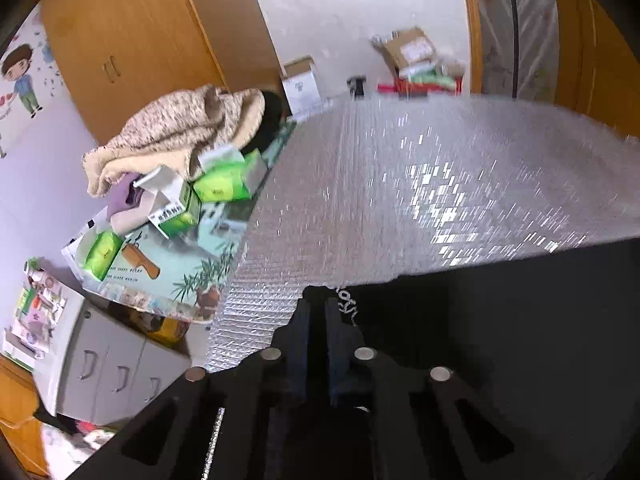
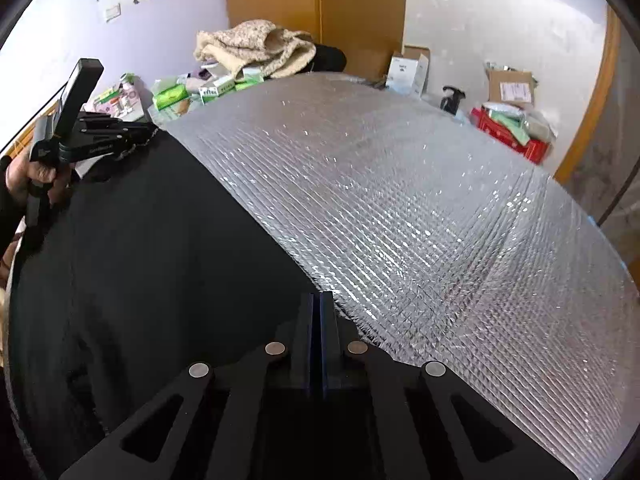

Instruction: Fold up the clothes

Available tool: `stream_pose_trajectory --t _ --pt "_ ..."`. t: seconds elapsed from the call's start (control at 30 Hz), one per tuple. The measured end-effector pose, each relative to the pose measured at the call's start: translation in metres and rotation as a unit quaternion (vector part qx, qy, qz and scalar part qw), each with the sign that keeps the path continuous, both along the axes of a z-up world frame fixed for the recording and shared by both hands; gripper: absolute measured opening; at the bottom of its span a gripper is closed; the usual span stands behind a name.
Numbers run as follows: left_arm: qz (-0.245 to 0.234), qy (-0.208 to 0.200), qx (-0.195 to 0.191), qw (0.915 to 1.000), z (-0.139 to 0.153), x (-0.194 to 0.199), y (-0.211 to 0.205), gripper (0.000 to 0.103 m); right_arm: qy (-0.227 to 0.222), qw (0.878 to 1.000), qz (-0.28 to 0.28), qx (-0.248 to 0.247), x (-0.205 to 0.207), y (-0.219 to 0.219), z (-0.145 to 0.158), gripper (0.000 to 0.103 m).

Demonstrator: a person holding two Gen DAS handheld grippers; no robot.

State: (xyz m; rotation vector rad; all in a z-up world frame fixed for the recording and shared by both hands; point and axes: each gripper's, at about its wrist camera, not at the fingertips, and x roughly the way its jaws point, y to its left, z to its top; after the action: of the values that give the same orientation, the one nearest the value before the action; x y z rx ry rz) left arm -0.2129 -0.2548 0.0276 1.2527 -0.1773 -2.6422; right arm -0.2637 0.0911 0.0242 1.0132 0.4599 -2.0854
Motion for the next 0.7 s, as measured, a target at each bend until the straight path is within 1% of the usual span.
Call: stream_pose_trajectory --t 0.1,0.2,0.33,0.43,0.57,0.7 --pt "-0.001 0.038 0.009 0.9992 0.025 0.017 -0.001 0.005 0.023 1.0 -0.001 -0.018 0.015 0.008 0.026 0.003" --pt "-0.011 0.08 0.014 0.9967 0.052 0.041 0.002 0.005 0.046 0.998 0.0 -0.039 0.036 0.018 0.055 0.003" --pt "-0.024 0.128 0.026 0.9911 0.077 0.082 0.006 0.005 0.075 0.996 0.006 -0.055 0.08 0.028 0.092 0.003" --pt "-0.033 0.162 0.037 0.9856 0.093 0.115 0.008 0.005 0.087 0.994 0.016 -0.062 0.121 0.034 0.11 0.003" --pt "-0.039 0.18 0.045 0.9818 0.093 0.155 0.014 0.005 0.086 0.993 0.027 -0.072 0.169 0.047 0.119 0.003" --pt "-0.034 0.176 0.055 0.9822 0.08 0.185 0.015 0.005 0.074 0.994 0.036 -0.071 0.206 0.053 0.112 0.003"
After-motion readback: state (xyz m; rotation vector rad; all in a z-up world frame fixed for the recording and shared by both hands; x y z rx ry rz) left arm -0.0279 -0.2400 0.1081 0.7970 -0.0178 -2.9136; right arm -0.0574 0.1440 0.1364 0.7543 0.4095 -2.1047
